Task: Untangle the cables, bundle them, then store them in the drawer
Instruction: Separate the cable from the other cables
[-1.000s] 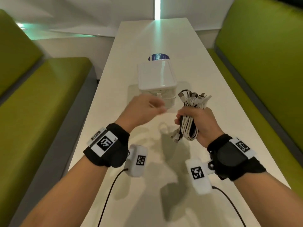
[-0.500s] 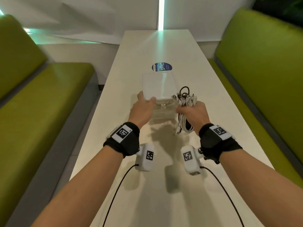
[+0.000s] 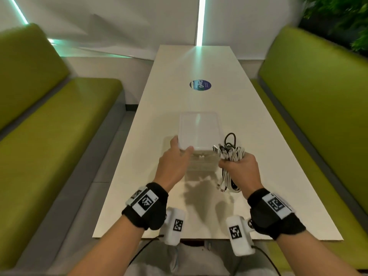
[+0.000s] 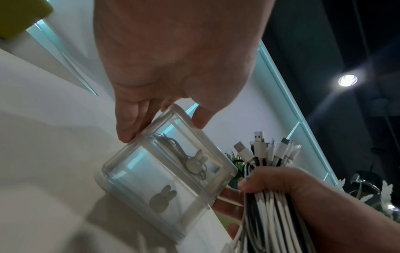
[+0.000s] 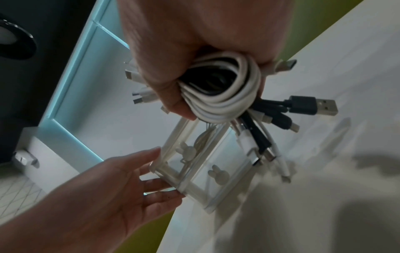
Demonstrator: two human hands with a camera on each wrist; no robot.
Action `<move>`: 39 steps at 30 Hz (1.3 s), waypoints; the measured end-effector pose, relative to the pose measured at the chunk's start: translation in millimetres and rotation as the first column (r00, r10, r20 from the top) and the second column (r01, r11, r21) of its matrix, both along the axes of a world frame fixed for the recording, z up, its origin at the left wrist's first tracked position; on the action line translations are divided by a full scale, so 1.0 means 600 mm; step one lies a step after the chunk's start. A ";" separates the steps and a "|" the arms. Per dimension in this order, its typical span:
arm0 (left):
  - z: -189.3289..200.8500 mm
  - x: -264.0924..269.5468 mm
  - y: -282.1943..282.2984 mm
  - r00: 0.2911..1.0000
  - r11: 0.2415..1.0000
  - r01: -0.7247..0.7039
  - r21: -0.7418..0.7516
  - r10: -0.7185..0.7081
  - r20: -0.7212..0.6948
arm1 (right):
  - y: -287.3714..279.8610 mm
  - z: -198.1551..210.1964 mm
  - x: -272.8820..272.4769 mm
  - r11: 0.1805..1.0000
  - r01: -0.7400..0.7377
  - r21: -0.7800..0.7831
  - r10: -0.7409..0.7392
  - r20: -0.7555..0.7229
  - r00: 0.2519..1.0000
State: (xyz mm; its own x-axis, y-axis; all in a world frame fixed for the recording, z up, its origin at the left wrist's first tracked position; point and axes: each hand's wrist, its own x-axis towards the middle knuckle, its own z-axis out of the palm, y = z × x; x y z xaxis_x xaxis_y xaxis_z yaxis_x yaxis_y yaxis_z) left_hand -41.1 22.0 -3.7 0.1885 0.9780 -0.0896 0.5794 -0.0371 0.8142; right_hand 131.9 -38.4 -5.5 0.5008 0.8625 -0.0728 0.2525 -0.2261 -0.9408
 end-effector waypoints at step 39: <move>-0.049 0.020 -0.118 0.857 0.954 0.100 0.282 0.061 -0.511 | -0.075 0.013 -0.035 0.953 -0.302 0.010 0.225 0.642 0.733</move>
State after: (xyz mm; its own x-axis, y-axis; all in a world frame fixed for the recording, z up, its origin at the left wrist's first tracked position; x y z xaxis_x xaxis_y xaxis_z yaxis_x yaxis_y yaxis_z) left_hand -29.3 -48.8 -33.1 0.2140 0.9710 0.1067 0.9041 -0.2382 0.3548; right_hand 110.8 -83.2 2.5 0.1510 0.9496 0.2746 0.8270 0.0308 -0.5613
